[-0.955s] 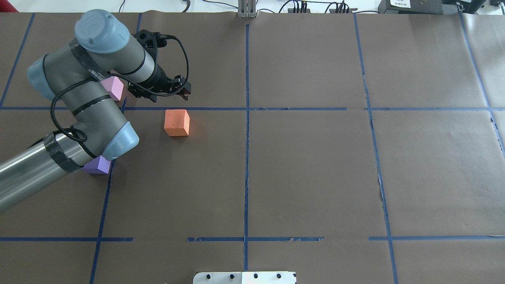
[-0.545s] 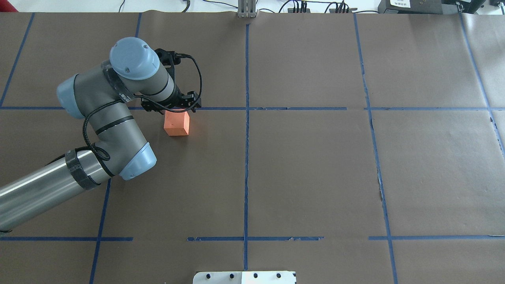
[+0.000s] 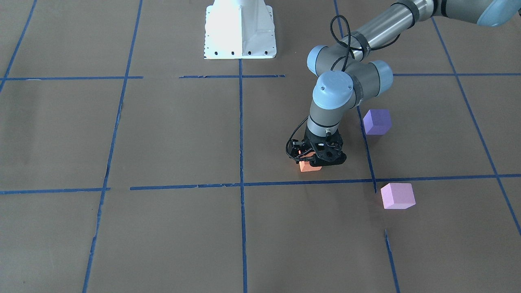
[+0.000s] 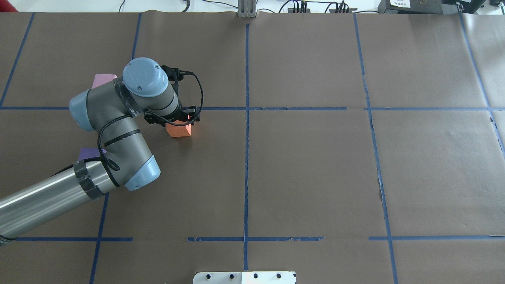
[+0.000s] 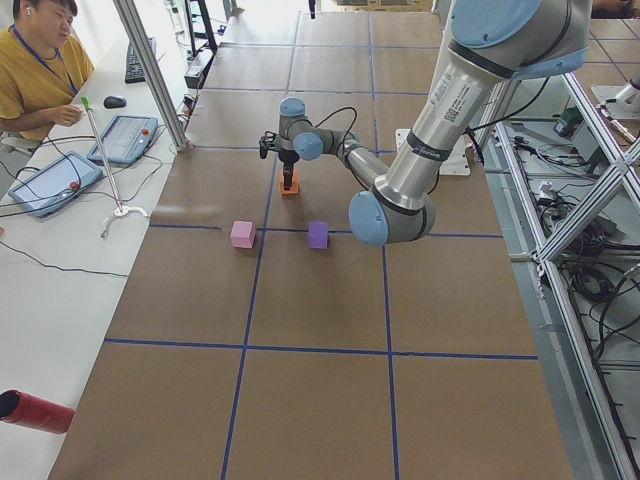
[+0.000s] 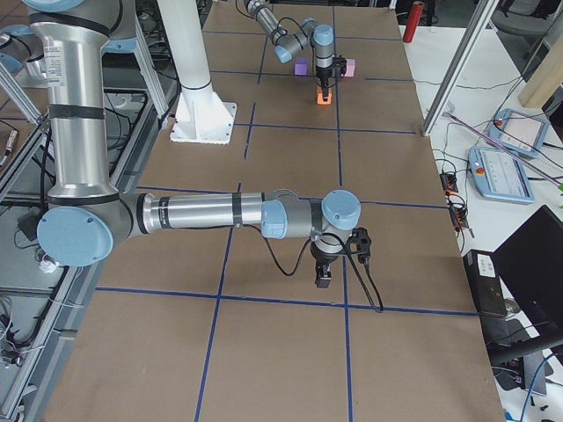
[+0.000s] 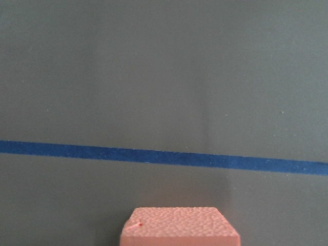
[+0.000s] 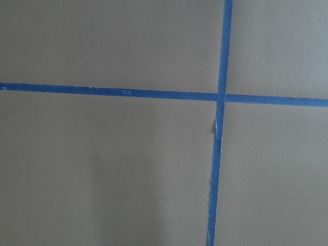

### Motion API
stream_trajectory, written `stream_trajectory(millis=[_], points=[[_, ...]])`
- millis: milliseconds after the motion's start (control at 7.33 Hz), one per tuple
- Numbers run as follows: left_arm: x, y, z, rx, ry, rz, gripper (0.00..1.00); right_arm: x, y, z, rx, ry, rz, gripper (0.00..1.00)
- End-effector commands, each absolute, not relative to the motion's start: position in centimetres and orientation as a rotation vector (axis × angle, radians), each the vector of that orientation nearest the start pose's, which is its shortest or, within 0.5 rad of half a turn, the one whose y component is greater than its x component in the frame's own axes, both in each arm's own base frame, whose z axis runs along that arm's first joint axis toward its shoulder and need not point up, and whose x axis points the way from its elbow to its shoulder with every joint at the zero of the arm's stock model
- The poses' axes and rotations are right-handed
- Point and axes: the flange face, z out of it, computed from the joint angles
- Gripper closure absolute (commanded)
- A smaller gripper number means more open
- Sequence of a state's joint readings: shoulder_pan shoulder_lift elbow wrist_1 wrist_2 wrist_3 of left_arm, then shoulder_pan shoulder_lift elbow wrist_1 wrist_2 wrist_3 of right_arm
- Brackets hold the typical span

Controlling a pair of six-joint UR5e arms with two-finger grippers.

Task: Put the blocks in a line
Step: 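Carry the orange cube with the left gripper between the pink and purple cubes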

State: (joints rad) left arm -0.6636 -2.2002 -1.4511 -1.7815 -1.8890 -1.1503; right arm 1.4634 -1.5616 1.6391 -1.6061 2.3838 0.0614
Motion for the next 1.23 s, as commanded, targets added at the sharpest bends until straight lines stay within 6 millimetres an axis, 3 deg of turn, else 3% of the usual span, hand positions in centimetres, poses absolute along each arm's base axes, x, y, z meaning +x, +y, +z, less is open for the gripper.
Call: stream_trajectory(millis=[0,136,273,409,545,818,955,1091], points=[[49.9,-53.5,31.8,0.040,0.804,-0.104,0.79,0.7,-50.1,62.2,-0.030,-0.813,-0.060,0.00],[47.7,-54.2,32.4,0.003,0.830,-0.103,0.88,0.7,-50.1,62.2,-0.030,-0.813,-0.060,0.00],[43.6,-54.1,34.7,0.041,0.823,-0.059,0.89,0.7,-50.1,62.2,-0.030,-0.813,-0.060,0.00],[38.0,-55.6,38.7,0.068,0.798,-0.015,0.89,0.7,-50.1,62.2,-0.030,-0.813,-0.060,0.00],[34.0,-55.8,44.0,0.068,0.749,0.024,0.89,0.7,-50.1,62.1,-0.028,-0.814,-0.061,0.00],[32.8,-55.8,46.4,0.067,0.723,0.053,0.88,0.7,-50.1,62.2,-0.030,-0.813,-0.060,0.00],[32.8,-55.5,47.0,0.059,0.718,0.054,0.70,0.7,-50.1,62.2,-0.030,-0.813,-0.060,0.00],[32.9,-55.5,46.9,0.063,0.725,0.054,0.01,0.7,-50.1,62.2,-0.030,-0.813,-0.060,0.00]])
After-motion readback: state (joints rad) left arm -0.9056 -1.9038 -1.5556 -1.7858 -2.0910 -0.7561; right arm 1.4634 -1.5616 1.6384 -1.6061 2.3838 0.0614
